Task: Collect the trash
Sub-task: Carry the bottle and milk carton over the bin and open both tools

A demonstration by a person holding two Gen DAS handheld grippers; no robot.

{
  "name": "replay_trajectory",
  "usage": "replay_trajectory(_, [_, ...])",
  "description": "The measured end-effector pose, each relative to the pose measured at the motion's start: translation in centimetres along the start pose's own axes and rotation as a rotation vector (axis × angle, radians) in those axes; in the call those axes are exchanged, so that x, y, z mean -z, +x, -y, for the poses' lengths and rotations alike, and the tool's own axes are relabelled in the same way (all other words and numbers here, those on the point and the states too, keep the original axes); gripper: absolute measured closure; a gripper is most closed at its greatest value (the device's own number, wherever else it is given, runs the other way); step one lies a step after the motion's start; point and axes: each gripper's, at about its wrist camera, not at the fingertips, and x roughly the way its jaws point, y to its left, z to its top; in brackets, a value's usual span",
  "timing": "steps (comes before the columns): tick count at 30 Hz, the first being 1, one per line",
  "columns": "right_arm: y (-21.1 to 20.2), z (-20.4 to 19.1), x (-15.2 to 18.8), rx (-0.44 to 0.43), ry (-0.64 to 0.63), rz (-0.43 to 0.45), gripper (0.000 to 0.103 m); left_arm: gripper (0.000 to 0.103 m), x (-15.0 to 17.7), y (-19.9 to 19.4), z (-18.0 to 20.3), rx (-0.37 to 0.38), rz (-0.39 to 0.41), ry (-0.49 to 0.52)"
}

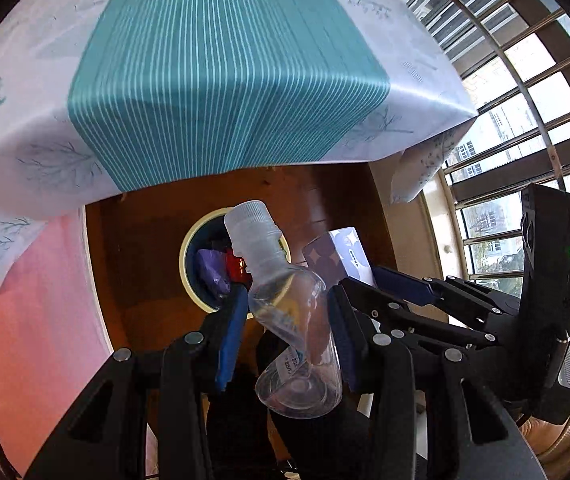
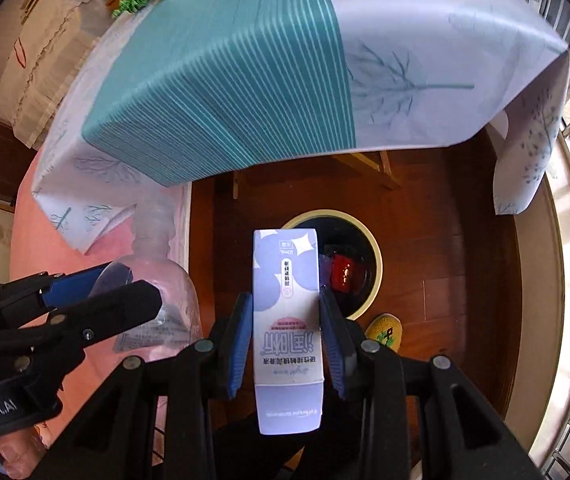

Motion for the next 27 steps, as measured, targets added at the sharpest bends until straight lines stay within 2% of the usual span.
replay_trajectory(7, [10.1,4.2,0.0,0.005,0.064,-0.038,0.069,0.063,-0.1,10.8,-2.7,-0.057,-0.019,-0.037])
replay_trajectory(12, [16.4,6.6,0.1,0.008,0.102,-0.044,0.068,0.06,-0.2,16.9,-4.4,-0.096,-0.01,-0.047])
replay_trajectory(13, [17.5,7.1,0.1,0.004,0.115,-0.052,0.067,0.056,-0.1,17.9,-4.8,-0.099,-0.006,-0.054])
replay_trajectory(14, [18.5,7.6,0.2,0.004,0.128,-0.061,0.062,0.042,-0.2,18.8,-5.1,-0.105,-0.008,-0.055])
replay_trajectory(15, [19.5,8.0,0.4,0.013,0.139,-0.069,0.056,0.03,-0.1,19.5,-5.4,-0.119,-0.007,-0.056])
replay_trajectory(17, [20.7,8.5,0.2,0.024,0.16,-0.09,0.055,0.025,0.0,20.5,-6.1,-0.135,-0.002,-0.059])
replay_trajectory(21, [21.5,8.7,0.4,0.026,0.171,-0.108,0.055,0.022,0.1,22.0,-7.0,-0.154,-0.028,-0.078])
replay_trajectory(27, [20.8,8.5,0.6,0.022,0.169,-0.099,0.053,0.021,0.0,20.8,-7.3,-0.174,0.013,-0.098])
